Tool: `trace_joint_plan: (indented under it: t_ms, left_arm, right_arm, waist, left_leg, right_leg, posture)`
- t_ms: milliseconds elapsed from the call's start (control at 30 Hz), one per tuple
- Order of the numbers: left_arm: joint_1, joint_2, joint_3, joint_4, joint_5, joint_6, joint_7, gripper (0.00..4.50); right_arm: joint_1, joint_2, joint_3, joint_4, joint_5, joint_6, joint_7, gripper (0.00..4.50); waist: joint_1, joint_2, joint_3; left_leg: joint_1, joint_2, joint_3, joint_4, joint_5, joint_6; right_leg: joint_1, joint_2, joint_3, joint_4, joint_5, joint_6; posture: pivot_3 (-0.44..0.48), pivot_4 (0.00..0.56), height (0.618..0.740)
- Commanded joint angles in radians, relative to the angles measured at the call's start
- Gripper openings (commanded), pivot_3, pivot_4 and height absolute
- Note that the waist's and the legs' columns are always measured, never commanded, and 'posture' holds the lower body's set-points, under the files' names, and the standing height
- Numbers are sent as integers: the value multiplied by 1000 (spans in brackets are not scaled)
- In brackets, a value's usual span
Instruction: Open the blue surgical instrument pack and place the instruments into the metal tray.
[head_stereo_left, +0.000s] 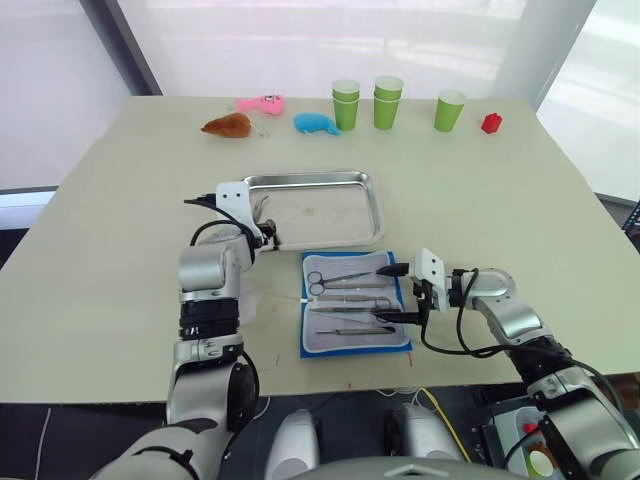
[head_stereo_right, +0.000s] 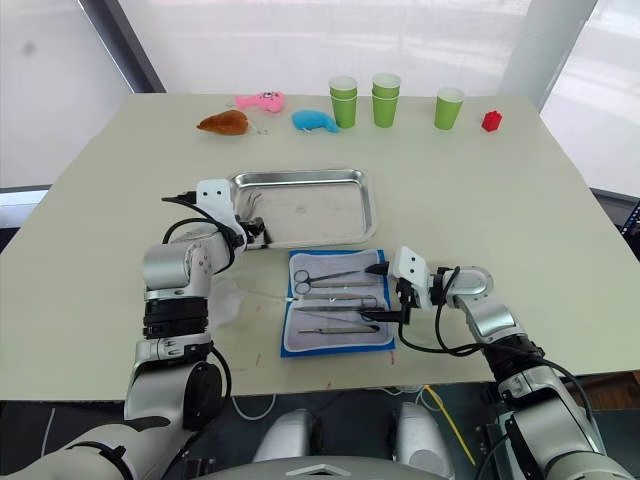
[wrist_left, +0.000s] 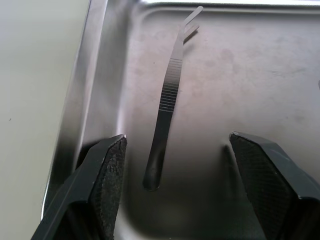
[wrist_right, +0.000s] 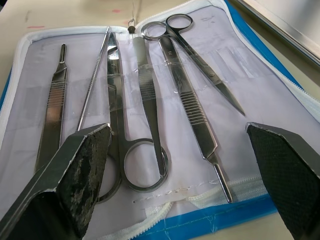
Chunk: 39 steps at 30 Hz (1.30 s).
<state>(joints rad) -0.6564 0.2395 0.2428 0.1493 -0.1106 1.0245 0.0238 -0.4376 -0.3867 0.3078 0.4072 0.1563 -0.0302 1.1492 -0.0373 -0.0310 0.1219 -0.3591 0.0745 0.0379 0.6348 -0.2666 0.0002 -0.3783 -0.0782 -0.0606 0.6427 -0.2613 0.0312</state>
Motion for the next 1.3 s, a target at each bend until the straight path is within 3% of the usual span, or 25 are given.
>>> trace_joint_plan:
  t_ms: [33, 167, 433, 533, 833, 1100, 1300]
  left_arm:
    - [-43, 19, -34, -57, -10, -27, -40, 3596]
    - [-49, 36, -63, -70, -16, -82, -88, 3596]
    - [29, 133, -126, -117, -120, -304, -437, 3596]
    - [82, 220, -139, -165, -188, -404, -655, 3596]
    - [252, 477, -101, -261, -367, -549, -1143, 3596]
    - [335, 719, -88, -185, -355, -790, -1477, 3596]
    - [292, 821, -77, -138, -414, -842, -1627, 3596]
  right_arm:
    - [87, -27, 114, 174, -154, 64, -27, 4500]
    - [89, -25, 115, 173, -154, 63, -28, 4500]
    - [87, -21, 116, 177, -155, 61, -30, 4500]
    - [87, -19, 116, 178, -155, 60, -31, 4500]
    - [85, -10, 118, 183, -155, 56, -33, 4500]
    - [84, -5, 117, 190, -156, 49, -36, 4500]
    - [92, -8, 117, 186, -156, 48, -34, 4500]
  waist:
    - [0, 1, 1]
    - [0, 2, 1]
    - [-1, 4, 3]
    - [-3, 4, 3]
    - [-4, 5, 4]
    - [-3, 5, 4]
    - [-1, 5, 4]
  left_leg:
    - [0, 0, -1, 0, 0, 0]
    - [0, 0, -1, 0, 0, 0]
    - [0, 0, 0, -1, 0, -1]
    - [0, 0, -1, -1, 0, -1]
    - [-1, 1, -6, -2, -2, -5]
    - [-3, 1, -10, -4, -3, -6]
    - [-3, 2, -12, -6, -3, -6]
  right_leg:
    - [0, 0, -1, 0, 0, 0]
    - [0, 0, -1, 0, 0, 0]
    - [0, 0, -1, 0, 0, 0]
    - [-1, 0, -1, 0, -1, -1]
    - [-3, -1, 0, -2, -3, -4]
    - [-8, -2, 0, -2, -4, -5]
    - [-10, -2, 0, -2, -4, -5]
  posture:
    - [0, 150, 740]
    - [0, 150, 740]
    - [0, 150, 740]
    - [0, 150, 740]
    - [0, 150, 740]
    - [0, 150, 740]
    - [0, 150, 740]
